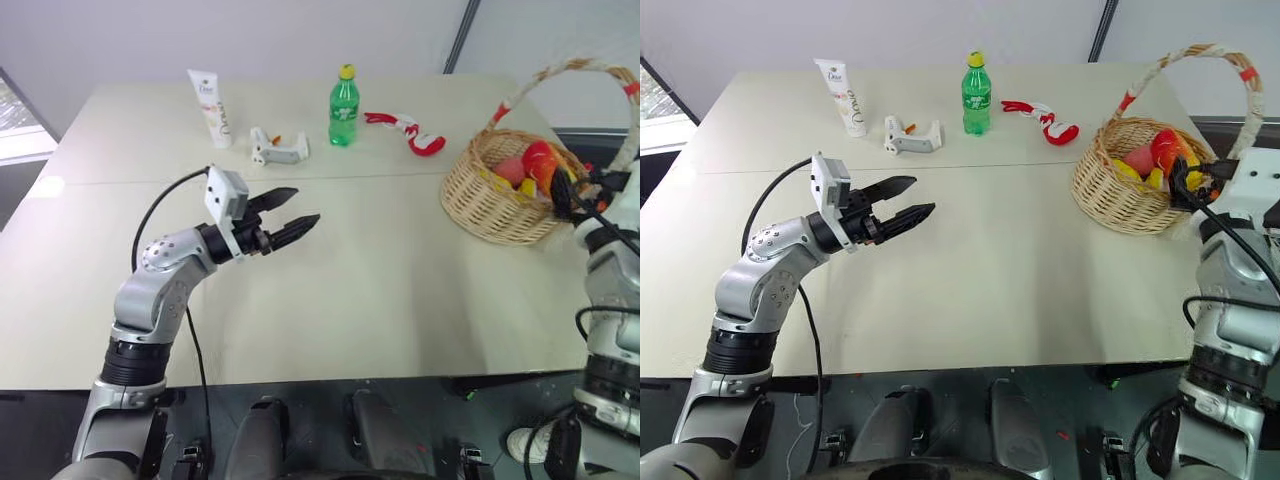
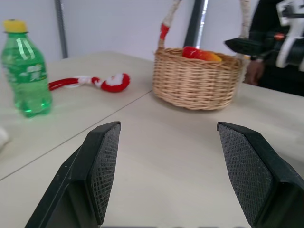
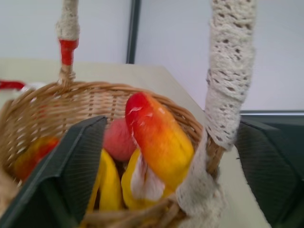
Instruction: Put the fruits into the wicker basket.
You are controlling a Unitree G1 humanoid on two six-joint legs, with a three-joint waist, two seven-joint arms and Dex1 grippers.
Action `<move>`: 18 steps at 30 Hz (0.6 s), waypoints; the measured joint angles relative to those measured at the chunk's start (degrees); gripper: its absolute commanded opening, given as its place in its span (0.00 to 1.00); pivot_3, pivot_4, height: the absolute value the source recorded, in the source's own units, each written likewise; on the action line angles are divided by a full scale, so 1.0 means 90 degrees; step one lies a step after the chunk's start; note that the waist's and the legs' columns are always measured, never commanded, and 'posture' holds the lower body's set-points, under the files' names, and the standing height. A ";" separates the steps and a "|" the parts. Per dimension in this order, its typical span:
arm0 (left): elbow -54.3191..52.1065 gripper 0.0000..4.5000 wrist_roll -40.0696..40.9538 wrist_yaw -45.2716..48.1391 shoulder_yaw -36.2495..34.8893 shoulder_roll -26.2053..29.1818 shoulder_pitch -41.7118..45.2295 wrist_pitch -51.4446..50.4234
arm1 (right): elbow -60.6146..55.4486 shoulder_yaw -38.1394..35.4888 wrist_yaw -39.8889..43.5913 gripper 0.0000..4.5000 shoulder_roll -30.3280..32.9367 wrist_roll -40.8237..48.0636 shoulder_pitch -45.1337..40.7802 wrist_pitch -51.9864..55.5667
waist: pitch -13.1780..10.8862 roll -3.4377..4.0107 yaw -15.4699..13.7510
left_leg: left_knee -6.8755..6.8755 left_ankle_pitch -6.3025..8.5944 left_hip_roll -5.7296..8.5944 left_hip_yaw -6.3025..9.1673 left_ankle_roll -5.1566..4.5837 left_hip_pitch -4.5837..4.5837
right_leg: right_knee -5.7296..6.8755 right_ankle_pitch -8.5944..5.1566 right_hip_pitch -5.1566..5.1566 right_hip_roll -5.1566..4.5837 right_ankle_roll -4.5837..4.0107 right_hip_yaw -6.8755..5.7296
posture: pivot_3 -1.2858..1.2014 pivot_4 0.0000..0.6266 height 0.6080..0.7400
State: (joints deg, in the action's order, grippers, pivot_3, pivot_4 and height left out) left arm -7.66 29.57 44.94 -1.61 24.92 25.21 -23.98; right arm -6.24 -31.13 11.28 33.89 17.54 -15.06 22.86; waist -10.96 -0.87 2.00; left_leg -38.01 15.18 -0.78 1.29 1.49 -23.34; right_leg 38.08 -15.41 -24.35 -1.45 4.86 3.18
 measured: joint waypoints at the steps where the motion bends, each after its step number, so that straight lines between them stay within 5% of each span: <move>1: 0.0055 0.78 -0.0061 -0.0026 -0.0017 0.0035 -0.0035 0.0017 | -0.0115 -0.0081 0.0114 0.90 0.0051 0.0097 0.0155 0.0037 | 0.0000 0.0000 -0.0005 | 0.0000 0.0000 0.0000 0.0000 0.0000 0.0000 | 0.0000 0.0000 0.0000 0.0000 0.0000 0.0000 | 0.52 0.24 1.00; 7: 0.0471 0.78 -0.0456 -0.0266 -0.0395 0.0450 -0.0525 0.0258 | -0.0871 -0.0258 0.1357 0.90 0.0218 0.0820 0.1288 0.0240 | 0.0002 0.0003 0.0069 | 0.0000 0.0000 -0.0009 0.0007 -0.0001 0.0012 | 0.0003 0.0000 0.0001 0.0006 0.0000 0.0003 | 0.52 0.24 1.00; 12: 0.0459 0.78 -0.0538 -0.0566 -0.0773 0.0588 -0.1132 0.0266 | -0.1784 0.1026 0.2411 0.90 0.0364 0.0989 0.1746 0.0257 | 0.0002 0.0003 0.0069 | 0.0000 0.0000 -0.0017 0.0014 0.0000 0.0015 | 0.0004 0.0000 0.0002 0.0014 0.0000 0.0004 | 0.52 0.24 1.00; 18: 0.0274 0.78 -0.0590 -0.0866 -0.1132 0.0642 -0.1671 0.0277 | -0.1743 0.2430 0.2709 0.90 0.0130 0.0855 0.1000 0.0218 | 0.0002 0.0000 0.0002 | -0.0001 0.0000 -0.0013 0.0027 0.0000 0.0005 | 0.0002 0.0000 0.0002 -0.0004 0.0000 -0.0006 | 0.52 0.24 1.00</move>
State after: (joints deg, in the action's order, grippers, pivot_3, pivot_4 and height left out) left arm -5.19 24.25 37.15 -11.79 30.70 10.17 -21.49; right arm -21.92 -9.26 35.66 35.06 25.24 -6.06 24.82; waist -10.95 -0.86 2.01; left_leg -38.02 15.19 -0.89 1.54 1.49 -23.30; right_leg 38.09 -15.41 -24.33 -1.48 4.86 3.13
